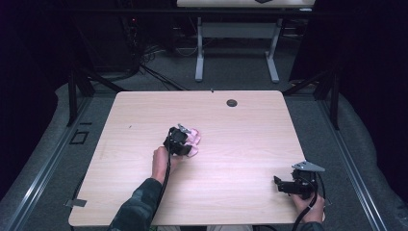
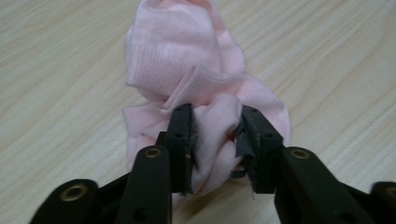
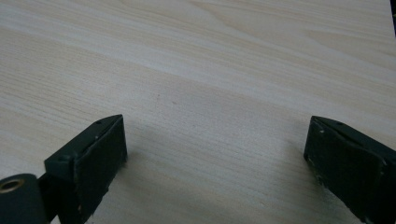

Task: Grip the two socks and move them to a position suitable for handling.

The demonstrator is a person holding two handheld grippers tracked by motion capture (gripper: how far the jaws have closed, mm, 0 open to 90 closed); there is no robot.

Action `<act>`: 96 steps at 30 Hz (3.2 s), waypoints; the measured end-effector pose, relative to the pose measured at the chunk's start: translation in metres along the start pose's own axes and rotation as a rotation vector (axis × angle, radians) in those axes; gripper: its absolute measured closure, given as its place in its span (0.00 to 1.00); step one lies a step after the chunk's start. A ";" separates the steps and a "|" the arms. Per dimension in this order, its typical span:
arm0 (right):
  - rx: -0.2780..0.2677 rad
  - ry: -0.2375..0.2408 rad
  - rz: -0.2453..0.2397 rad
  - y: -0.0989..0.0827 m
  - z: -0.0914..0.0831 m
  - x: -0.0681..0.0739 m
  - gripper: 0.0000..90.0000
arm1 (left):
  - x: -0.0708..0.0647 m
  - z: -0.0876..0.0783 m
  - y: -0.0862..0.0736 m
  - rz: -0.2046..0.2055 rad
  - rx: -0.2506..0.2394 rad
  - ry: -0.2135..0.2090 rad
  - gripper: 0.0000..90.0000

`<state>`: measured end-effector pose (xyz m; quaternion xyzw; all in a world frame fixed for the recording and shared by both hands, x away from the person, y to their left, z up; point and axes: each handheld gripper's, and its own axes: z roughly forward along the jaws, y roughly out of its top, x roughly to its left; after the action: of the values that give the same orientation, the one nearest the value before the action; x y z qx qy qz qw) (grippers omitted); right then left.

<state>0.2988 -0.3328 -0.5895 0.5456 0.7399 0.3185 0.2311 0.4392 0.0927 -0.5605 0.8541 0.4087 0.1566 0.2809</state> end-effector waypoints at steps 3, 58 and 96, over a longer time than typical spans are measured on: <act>-0.002 0.000 0.001 0.000 0.000 0.000 0.06 | 0.004 -0.004 -0.003 -0.009 -0.019 -0.019 0.82; -0.007 -0.011 0.003 0.000 -0.001 0.000 0.09 | -0.103 -0.069 -0.066 0.195 -0.069 -0.327 0.44; -0.009 -0.009 0.002 0.000 -0.001 0.000 0.10 | 0.027 -0.008 0.044 -0.034 -0.046 -0.111 0.02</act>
<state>0.2983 -0.3332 -0.5890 0.5467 0.7368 0.3198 0.2365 0.4787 0.0939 -0.5268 0.8477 0.4031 0.1135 0.3255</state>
